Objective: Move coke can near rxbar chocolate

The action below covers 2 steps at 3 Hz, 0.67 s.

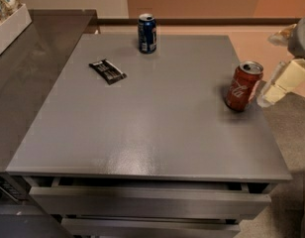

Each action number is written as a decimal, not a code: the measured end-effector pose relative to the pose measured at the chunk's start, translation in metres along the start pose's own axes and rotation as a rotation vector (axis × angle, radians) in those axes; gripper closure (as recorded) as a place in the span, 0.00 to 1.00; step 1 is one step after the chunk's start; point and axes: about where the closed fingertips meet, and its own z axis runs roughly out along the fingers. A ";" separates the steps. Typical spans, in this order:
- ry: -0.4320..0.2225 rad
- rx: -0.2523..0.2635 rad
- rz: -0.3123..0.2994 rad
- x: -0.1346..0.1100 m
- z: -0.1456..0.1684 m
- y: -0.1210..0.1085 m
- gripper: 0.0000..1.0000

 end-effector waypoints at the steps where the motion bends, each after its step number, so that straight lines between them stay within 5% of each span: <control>1: -0.029 -0.005 0.022 0.006 0.012 -0.013 0.00; 2: -0.054 -0.026 0.027 0.010 0.024 -0.020 0.00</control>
Offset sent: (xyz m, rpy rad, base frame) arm 0.0359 -0.0118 -0.0305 0.0996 0.0214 0.0122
